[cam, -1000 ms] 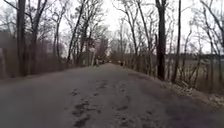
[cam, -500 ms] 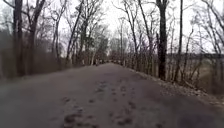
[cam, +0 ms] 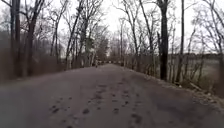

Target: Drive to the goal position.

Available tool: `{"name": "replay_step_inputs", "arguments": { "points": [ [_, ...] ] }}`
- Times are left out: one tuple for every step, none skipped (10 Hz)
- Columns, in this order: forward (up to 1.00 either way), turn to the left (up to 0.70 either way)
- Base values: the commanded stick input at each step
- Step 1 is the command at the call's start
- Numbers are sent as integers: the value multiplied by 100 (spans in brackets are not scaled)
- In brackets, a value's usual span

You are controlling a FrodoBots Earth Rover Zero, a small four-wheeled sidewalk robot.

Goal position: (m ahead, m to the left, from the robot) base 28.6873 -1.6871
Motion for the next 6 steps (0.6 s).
{"name": "replay_step_inputs", "arguments": {
  "points": [
    [70,28],
    [70,0],
    [70,0],
    [70,0],
    [70,0],
    [70,0]
  ]
}}
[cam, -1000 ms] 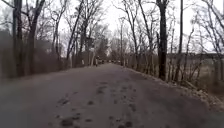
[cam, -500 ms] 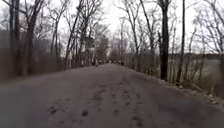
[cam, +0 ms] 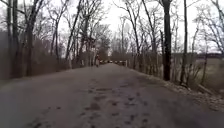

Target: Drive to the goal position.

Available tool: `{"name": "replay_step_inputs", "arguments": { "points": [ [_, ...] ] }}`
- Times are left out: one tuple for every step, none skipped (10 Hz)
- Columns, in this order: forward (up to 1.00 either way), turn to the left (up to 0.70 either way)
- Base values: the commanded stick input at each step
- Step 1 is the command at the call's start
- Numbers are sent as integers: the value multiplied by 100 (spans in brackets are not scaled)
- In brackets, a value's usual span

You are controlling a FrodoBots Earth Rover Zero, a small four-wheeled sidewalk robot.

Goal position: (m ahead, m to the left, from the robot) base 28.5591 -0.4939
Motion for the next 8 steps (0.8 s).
{"name": "replay_step_inputs", "arguments": {
  "points": [
    [70,0],
    [70,0],
    [70,6],
    [70,16],
    [70,27],
    [70,0],
    [70,0],
    [70,0]
  ]
}}
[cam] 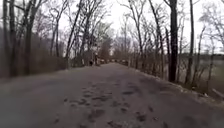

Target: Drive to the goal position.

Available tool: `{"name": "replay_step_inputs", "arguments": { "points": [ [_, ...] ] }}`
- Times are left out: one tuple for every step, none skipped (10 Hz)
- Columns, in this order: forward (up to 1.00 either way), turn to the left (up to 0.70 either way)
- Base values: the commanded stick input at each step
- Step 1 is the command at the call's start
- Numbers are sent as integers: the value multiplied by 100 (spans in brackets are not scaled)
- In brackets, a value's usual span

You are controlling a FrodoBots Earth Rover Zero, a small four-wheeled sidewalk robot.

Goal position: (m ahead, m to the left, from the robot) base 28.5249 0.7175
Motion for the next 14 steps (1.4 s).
{"name": "replay_step_inputs", "arguments": {
  "points": [
    [70,0],
    [70,0],
    [70,0],
    [70,0],
    [70,0],
    [70,0],
    [70,0],
    [70,0],
    [70,0],
    [70,0],
    [70,35],
    [70,24],
    [70,13],
    [70,3]
  ]
}}
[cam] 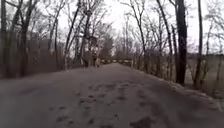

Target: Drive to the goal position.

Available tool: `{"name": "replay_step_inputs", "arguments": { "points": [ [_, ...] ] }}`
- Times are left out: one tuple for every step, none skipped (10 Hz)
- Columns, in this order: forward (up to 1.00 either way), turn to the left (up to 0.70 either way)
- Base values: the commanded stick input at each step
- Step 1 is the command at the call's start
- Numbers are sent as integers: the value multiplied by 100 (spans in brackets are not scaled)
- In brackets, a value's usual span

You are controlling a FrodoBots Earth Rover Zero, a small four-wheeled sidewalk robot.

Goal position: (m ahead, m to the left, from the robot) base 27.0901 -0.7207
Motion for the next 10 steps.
{"name": "replay_step_inputs", "arguments": {
  "points": [
    [70,0],
    [70,0],
    [70,0],
    [70,0],
    [70,0],
    [70,0],
    [70,0],
    [70,0],
    [70,0],
    [70,0]
  ]
}}
